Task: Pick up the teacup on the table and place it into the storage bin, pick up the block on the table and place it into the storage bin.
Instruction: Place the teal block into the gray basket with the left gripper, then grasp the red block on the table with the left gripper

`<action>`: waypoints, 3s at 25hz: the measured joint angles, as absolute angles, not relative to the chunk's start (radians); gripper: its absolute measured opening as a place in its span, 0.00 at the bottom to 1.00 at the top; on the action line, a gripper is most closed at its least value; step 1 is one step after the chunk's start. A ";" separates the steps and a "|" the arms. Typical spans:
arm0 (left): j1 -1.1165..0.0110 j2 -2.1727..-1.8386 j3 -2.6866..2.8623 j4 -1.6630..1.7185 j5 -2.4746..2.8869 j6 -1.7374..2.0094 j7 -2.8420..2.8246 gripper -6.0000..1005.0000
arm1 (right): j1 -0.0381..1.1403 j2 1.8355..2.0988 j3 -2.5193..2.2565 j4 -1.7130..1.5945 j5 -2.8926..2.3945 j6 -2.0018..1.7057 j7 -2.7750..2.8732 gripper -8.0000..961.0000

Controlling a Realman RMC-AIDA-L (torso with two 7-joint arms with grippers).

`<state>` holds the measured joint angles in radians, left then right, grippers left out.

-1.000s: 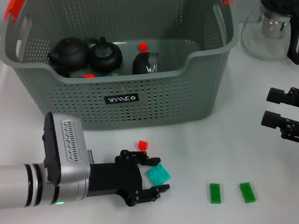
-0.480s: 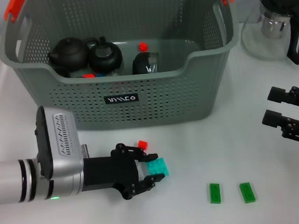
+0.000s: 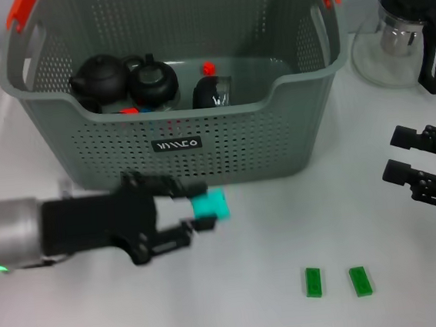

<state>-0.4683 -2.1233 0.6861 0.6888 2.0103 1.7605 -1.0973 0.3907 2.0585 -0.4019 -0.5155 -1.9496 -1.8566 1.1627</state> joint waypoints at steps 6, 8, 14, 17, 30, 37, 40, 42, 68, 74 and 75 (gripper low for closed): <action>-0.544 -2.066 0.436 0.671 1.908 1.925 -1.210 0.40 | 0.391 2.059 -0.402 -0.515 -1.950 -1.856 1.161 0.70; -0.577 -2.057 0.423 0.697 1.865 1.897 -1.273 0.40 | 0.391 2.060 -0.402 -0.515 -1.952 -1.856 1.161 0.70; -0.704 -2.026 0.548 0.917 1.917 1.617 -1.707 0.40 | 0.392 2.060 -0.403 -0.515 -1.953 -1.863 1.162 0.70; -0.765 -1.985 0.678 0.986 2.052 1.475 -1.916 0.40 | 0.392 2.060 -0.405 -0.515 -1.956 -1.864 1.162 0.70; -0.798 -2.091 0.885 1.122 2.394 1.264 -2.110 0.48 | 0.389 2.064 -0.402 -0.515 -1.956 -1.864 1.163 0.70; -0.615 -2.102 0.748 1.198 1.909 1.405 -1.907 0.62 | 0.390 2.065 -0.402 -0.515 -1.953 -1.862 1.161 0.70; -0.521 -2.103 0.695 1.087 1.693 1.539 -1.698 0.73 | 0.389 2.066 -0.402 -0.515 -1.952 -1.856 1.160 0.70; -0.477 -2.107 0.641 0.972 1.618 1.646 -1.556 0.80 | 0.390 2.067 -0.402 -0.515 -1.952 -1.854 1.161 0.70; -0.477 -2.173 0.796 0.700 2.151 1.417 -1.255 0.90 | 0.396 2.066 -0.402 -0.515 -1.953 -1.850 1.166 0.70; -0.532 -2.173 0.804 0.608 2.150 1.300 -1.250 0.90 | 0.401 2.066 -0.402 -0.515 -1.954 -1.848 1.177 0.70; -0.540 -2.173 0.806 0.598 2.150 1.286 -1.249 0.90 | 0.402 2.066 -0.402 -0.515 -1.954 -1.848 1.177 0.70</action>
